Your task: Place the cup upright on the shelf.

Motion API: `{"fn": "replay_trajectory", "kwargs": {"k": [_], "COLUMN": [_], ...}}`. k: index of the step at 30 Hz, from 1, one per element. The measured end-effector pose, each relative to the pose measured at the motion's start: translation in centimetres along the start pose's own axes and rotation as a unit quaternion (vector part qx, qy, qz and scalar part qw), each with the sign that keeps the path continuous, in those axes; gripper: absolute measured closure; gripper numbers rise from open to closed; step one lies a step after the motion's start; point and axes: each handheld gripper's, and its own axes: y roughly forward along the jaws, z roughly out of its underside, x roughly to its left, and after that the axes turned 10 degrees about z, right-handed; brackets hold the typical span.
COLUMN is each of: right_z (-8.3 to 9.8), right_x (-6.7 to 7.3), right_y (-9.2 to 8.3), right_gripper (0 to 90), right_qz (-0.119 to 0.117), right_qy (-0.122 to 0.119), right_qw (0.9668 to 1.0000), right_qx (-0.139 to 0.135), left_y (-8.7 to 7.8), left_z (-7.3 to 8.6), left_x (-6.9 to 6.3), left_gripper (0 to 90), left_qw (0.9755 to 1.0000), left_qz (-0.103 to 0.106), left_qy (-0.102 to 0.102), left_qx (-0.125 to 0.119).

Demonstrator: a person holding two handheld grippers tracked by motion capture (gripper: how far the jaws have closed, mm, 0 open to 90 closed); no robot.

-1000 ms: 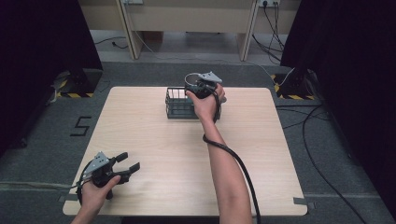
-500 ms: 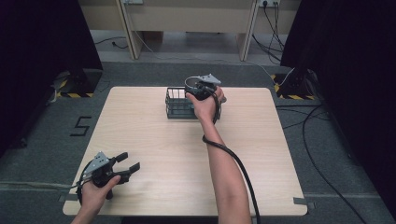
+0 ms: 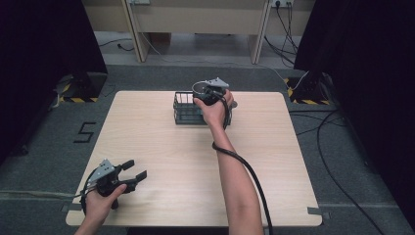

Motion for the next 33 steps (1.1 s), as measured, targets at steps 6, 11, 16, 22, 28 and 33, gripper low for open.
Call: {"fn": "replay_trajectory", "kwargs": {"k": [6,11,16,22,28,33], "right_z": [0.1,0.3,0.6,1.2,1.7,1.8], "right_x": [0.3,0.3,0.2,0.1,0.1,-0.2], "right_y": [-0.4,-0.7,-1.0,-1.6,-2.5,-3.4], "right_gripper": [12.1,11.3,11.3,11.4,11.3,11.3], "right_qz": [0.001,-0.001,0.003,0.006,0.001,-0.004], "right_qy": [-0.009,-0.011,-0.011,-0.011,-0.005,0.003], "right_qw": [0.9999,0.9997,0.9995,0.9994,0.9997,0.9997], "right_qx": [0.014,0.022,0.031,0.031,0.025,0.023], "left_y": [0.1,0.1,0.2,0.1,0.1,0.1], "left_z": [0.0,0.0,0.0,0.0,-0.1,0.0], "left_x": [0.0,-0.1,-0.1,0.0,0.0,0.0], "left_gripper": [21.6,21.6,21.7,21.7,21.7,21.6], "left_qw": [1.0000,1.0000,1.0000,1.0000,1.0000,1.0000], "left_qz": [0.000,0.001,0.000,0.000,-0.002,-0.003], "left_qy": [0.000,0.002,0.003,0.002,0.003,0.003], "left_qx": [0.001,0.001,0.002,0.001,0.000,0.001]}}
